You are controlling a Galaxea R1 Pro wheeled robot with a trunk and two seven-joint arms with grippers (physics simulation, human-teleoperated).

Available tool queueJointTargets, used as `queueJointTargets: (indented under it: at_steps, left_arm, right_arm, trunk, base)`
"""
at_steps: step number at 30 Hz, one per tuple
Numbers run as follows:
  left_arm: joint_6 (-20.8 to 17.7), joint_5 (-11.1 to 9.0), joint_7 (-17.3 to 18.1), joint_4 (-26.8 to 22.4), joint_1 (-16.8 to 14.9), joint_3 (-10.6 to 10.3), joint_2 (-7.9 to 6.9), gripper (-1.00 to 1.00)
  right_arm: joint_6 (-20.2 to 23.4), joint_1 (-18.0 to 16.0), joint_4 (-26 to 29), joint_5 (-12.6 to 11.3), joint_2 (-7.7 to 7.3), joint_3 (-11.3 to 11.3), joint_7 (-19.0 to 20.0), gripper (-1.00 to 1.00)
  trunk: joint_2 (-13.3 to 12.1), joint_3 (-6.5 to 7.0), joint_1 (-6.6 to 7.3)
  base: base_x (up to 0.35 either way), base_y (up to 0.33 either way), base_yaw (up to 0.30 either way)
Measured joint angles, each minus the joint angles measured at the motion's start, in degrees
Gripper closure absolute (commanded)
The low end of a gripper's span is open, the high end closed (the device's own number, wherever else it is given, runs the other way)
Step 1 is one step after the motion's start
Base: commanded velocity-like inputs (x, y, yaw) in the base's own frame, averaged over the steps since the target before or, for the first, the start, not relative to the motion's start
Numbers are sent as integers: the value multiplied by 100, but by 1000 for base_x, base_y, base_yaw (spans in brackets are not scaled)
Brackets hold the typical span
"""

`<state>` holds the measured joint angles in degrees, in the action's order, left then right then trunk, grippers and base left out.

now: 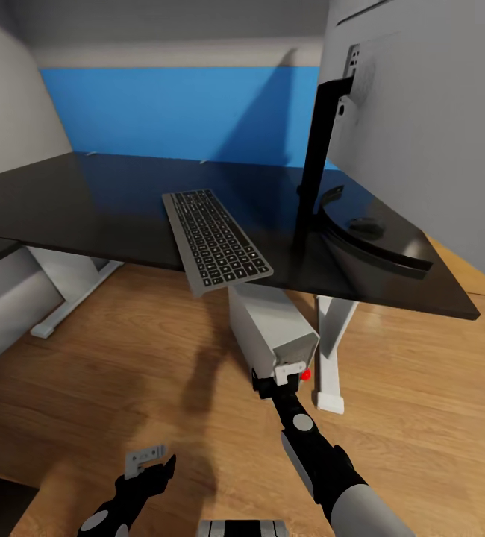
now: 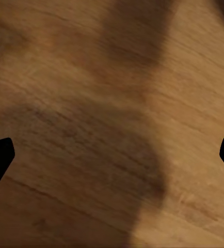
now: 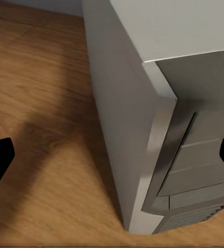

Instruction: In the bedroom, organize the workspace by keeping the computer under the desk, ensuring the monitor is on the desk, placing the keyboard on the desk next to the monitor, placing the mouse on the desk next to the keyboard, moving the folder from the swivel chair onto the desk next to the mouse, stacking the notebook on top of the folder with the pen on top of the notebook, and positioning the swivel chair next to the desk.

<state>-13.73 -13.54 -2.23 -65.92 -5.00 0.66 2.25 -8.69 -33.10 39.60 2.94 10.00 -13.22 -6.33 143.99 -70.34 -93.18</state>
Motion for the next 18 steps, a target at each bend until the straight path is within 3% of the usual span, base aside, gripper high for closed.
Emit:
queueJointTargets:
  at_steps: [18]
  left_arm:
    - [1,0,-2,-11,0,0,0,-100]
  right_arm:
    - [0,0,0,0,0,0,0,-100]
  trunk:
    - [22,-355,-41]
  base:
    - [0,0,0]
